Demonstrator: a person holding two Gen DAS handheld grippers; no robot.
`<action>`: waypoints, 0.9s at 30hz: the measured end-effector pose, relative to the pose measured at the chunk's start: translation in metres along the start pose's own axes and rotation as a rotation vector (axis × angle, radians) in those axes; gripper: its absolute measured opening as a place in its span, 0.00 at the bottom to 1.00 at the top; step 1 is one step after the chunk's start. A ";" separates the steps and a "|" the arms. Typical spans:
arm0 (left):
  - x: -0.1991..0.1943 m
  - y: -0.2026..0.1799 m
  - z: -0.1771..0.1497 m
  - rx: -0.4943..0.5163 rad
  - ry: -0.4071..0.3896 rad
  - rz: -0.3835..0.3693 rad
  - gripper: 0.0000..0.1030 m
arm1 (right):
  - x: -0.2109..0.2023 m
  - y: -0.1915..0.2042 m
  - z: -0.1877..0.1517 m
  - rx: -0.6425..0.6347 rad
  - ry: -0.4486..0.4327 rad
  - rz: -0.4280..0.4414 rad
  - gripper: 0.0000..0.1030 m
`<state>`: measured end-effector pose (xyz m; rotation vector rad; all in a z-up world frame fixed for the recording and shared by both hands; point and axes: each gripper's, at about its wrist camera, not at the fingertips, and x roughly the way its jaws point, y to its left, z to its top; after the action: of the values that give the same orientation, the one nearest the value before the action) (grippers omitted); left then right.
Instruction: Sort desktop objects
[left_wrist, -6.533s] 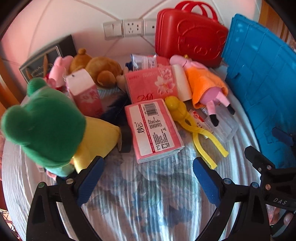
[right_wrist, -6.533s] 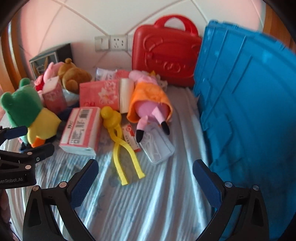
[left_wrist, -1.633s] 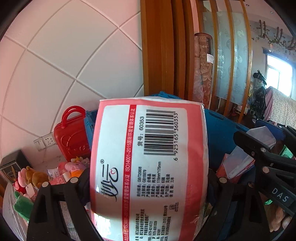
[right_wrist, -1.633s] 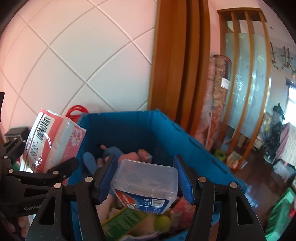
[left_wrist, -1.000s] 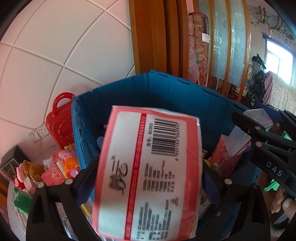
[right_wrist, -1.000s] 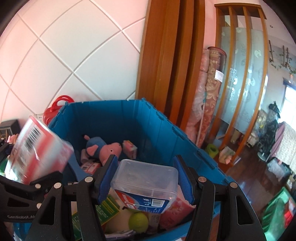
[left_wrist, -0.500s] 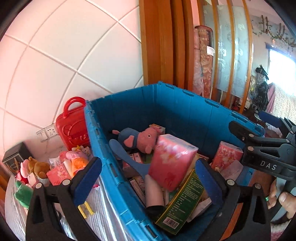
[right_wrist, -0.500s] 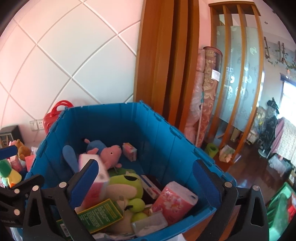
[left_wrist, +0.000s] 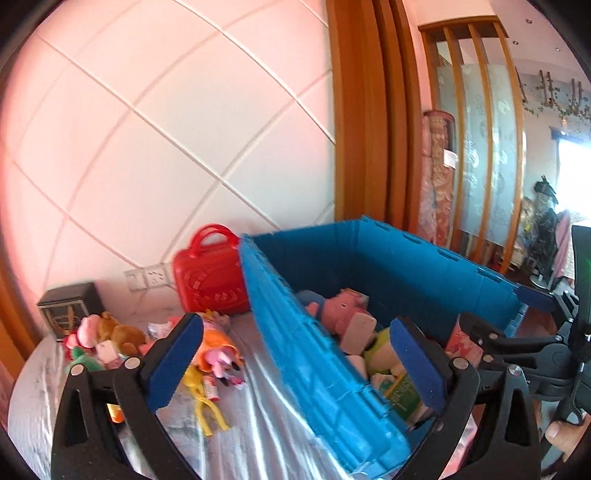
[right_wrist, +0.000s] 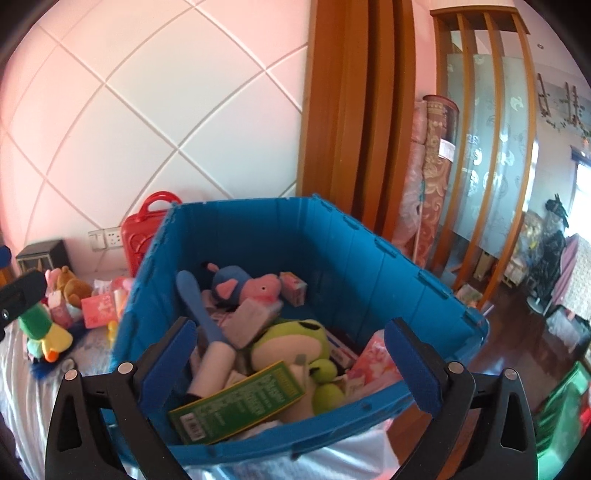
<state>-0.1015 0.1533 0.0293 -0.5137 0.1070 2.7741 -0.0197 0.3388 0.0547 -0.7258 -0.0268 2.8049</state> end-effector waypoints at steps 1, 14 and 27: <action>-0.009 0.006 -0.002 -0.003 -0.027 0.025 1.00 | -0.005 0.006 -0.001 -0.002 -0.002 0.007 1.00; -0.025 0.049 -0.036 -0.078 0.164 0.020 1.00 | -0.061 0.060 -0.025 -0.027 0.017 0.060 1.00; -0.059 0.064 -0.054 -0.073 0.173 0.051 1.00 | -0.089 0.085 -0.045 -0.033 0.037 0.078 1.00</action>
<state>-0.0519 0.0690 0.0011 -0.7794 0.0579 2.7866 0.0577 0.2336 0.0508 -0.8033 -0.0390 2.8706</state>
